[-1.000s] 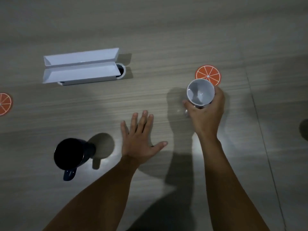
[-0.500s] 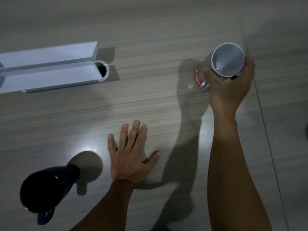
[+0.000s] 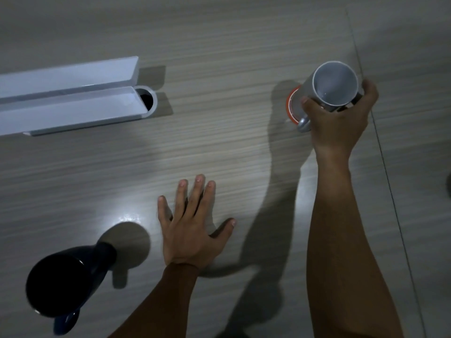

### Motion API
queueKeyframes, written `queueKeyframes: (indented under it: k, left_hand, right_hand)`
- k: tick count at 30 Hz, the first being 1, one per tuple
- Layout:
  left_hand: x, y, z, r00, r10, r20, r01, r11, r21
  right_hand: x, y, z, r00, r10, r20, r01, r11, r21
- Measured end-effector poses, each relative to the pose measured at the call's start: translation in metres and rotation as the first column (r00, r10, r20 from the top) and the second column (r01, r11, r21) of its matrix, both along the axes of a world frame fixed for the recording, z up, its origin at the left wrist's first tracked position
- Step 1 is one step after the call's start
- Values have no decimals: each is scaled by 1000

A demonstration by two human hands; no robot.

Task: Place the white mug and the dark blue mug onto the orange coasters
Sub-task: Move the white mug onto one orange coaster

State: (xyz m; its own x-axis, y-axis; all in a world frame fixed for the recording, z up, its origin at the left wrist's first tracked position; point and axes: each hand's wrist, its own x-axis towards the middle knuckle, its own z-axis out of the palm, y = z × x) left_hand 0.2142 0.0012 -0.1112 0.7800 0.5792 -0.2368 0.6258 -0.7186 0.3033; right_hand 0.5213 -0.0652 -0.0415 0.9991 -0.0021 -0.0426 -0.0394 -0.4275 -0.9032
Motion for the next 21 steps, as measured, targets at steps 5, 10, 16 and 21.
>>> queueKeyframes:
  k: [5,10,16,21]
  left_hand:
    - [-1,0,-2,1000,-6,-7,6,1000,18]
    - [0,0,-2,1000,5,10,-5,1000,20]
    - [-1,0,-2,1000,7,11,-8,1000,21]
    - [-1,-1,-1,1000,9,22,-10,1000,28]
  right_hand:
    - [-2,-5,-5,998,58,14,-57,997,-44]
    - [-10,1,-12,999,30,33,-29,999,-40]
    - [-5,-11,-16,998,27,48,-25,999,-45]
    - [0,-25,-24,996,88,26,-86,995,-51]
